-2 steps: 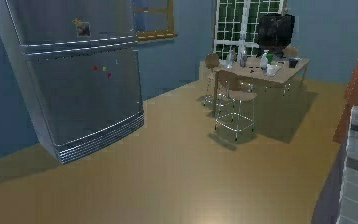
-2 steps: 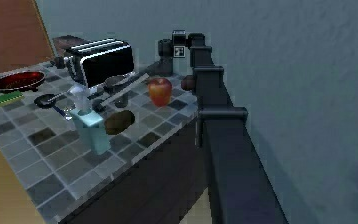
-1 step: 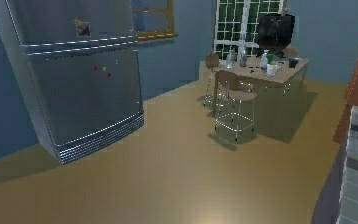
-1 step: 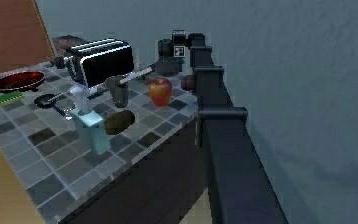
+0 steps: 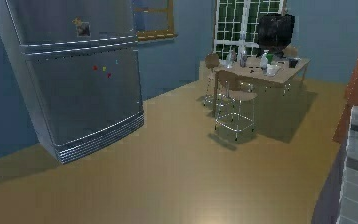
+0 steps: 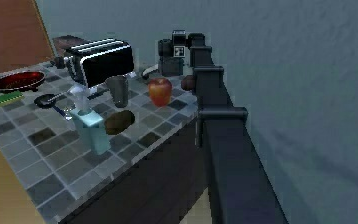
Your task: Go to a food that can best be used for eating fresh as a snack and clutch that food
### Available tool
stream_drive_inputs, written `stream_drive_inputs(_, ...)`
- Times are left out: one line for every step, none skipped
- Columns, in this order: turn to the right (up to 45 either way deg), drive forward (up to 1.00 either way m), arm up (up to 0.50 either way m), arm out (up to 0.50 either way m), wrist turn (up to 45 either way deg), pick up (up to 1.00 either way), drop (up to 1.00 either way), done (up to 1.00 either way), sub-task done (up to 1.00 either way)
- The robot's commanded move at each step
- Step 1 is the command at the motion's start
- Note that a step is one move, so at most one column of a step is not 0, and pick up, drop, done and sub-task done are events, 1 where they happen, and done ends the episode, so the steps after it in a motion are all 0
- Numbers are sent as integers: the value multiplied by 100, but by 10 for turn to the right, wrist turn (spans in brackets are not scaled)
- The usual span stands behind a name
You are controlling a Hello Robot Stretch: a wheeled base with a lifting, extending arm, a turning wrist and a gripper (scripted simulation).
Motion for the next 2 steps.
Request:
stream_drive_inputs(0, 0, 0, 0, 0, 100, 0, 0, 0)
stream_drive_inputs(0, 0, 0, 0, 0, 0, 0, 100, 0)
